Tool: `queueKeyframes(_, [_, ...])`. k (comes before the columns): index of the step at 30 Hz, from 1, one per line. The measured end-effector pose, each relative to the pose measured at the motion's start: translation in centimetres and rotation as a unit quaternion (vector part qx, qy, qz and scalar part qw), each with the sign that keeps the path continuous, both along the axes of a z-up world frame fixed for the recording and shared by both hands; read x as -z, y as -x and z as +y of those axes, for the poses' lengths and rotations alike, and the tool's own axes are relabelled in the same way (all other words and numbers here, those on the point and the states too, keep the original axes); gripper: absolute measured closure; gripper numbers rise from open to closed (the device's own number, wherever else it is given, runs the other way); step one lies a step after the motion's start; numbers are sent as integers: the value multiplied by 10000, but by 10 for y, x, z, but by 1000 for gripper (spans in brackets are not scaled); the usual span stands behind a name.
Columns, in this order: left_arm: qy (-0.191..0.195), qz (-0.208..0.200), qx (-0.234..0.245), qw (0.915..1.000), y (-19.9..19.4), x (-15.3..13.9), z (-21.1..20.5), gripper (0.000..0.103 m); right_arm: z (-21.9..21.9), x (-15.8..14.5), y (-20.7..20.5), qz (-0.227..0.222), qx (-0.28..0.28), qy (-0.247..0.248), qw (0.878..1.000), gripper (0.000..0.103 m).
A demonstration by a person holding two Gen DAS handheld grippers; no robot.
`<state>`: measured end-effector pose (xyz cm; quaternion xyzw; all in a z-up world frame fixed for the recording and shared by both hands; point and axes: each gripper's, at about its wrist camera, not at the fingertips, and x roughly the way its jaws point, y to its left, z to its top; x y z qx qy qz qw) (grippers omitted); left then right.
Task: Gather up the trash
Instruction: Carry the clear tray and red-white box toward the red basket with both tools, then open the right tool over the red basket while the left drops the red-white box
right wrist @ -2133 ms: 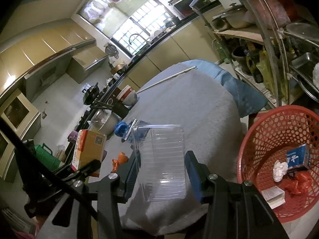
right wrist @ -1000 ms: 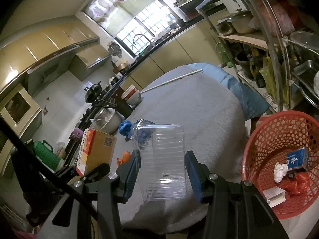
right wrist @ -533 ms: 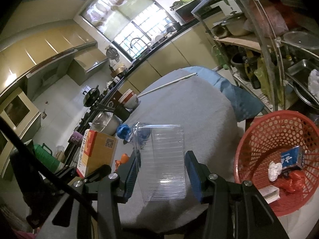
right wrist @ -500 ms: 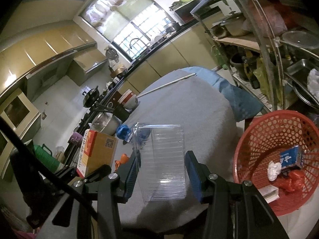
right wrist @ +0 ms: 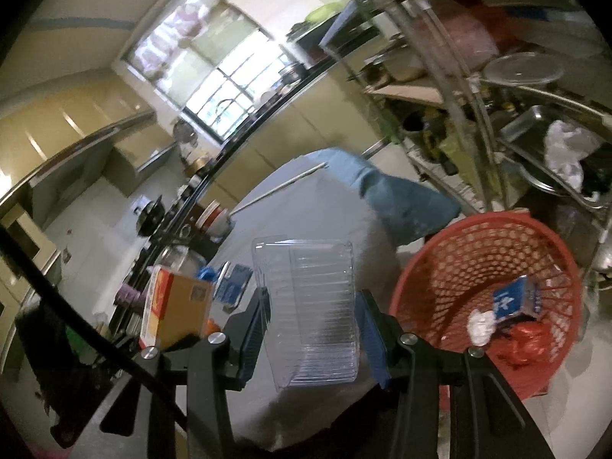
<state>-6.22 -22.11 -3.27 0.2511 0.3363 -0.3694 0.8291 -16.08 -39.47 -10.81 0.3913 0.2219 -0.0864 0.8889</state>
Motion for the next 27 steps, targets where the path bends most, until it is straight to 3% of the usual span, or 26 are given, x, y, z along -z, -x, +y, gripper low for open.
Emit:
queueKeyframes(6, [136, 616, 440, 9970, -1, 7, -24, 53, -29, -1, 24, -18, 552, -26, 9985, 54])
queueKeyframes(13, [178, 1260, 914, 9877, 4, 20, -59, 53, -60, 15, 47, 110, 1124, -258, 9933, 54])
queueKeyframes(21, [260, 1443, 1392, 9793, 15, 26, -101, 52, -79, 36, 59, 370, 1510, -479, 9867, 50])
queueKeyframes(25, [255, 1485, 1490, 9773, 17, 31, -114, 35, -83, 41, 63, 410, 1613, -599, 9842, 37])
queueKeyframes(27, [254, 1461, 1472, 9779, 16, 32, -111, 35, -84, 39, 67, 373, 1674, -591, 9834, 33])
